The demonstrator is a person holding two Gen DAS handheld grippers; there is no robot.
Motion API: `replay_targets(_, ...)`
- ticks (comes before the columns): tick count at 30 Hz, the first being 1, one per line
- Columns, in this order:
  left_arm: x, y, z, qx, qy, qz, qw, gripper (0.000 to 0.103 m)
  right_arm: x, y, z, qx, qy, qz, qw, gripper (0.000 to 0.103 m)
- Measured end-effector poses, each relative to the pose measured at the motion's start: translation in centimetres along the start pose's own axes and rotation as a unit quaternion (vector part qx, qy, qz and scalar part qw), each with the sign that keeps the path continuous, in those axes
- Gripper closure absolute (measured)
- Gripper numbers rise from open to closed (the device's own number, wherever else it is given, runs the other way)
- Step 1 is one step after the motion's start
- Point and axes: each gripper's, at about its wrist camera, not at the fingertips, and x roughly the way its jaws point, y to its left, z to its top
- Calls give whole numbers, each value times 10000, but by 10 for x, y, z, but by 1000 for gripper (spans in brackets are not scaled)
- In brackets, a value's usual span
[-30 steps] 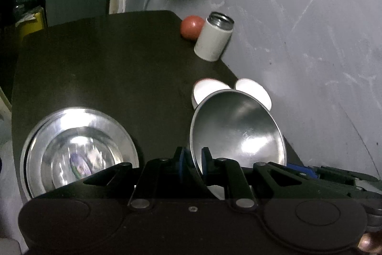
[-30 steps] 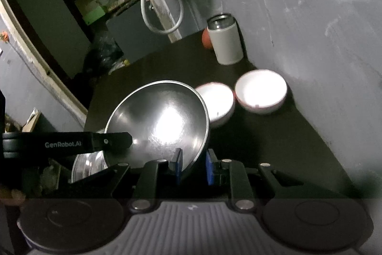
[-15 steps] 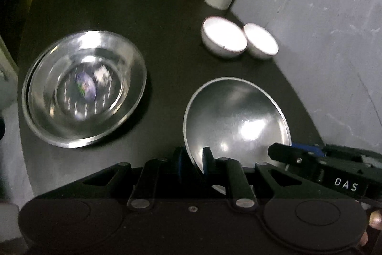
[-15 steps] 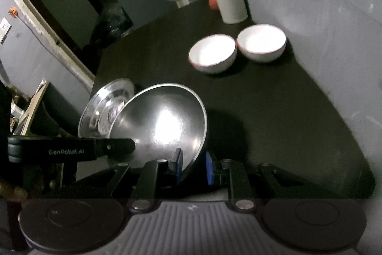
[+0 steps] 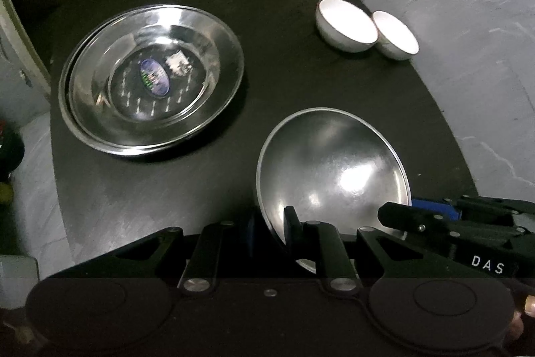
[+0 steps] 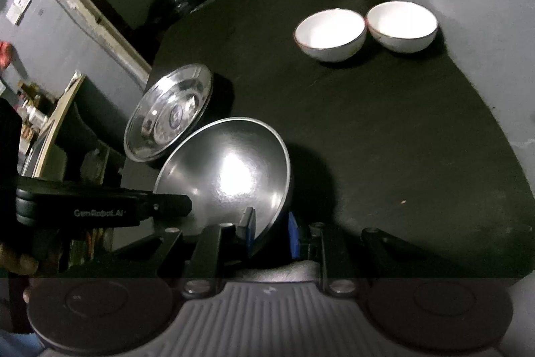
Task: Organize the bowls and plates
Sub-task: 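Carry the steel bowl beside the stacked plates, set it down, open both grippers, then move both grippers to a red-rimmed white bowl and grasp its rim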
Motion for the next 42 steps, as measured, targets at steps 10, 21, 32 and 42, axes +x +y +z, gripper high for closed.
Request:
replay_targets(10,1,2,-2,-55,-33,95,9999,83,6,1,2,-88,160,137,9997,78)
replay_targets(21,-27,7,2,31,-444,585,9973,41,-6,-20,4,375,-209,86,9990,49)
replay_targets(32,-27,-13,57,317,-1045,888,9900,1,-20,-44,11,967,-879,95,9914,0)
replay_targets(42,5,-22,109,263,-1161,779,9898,1,-5,-66,27,1409,-921,-147,9856,0)
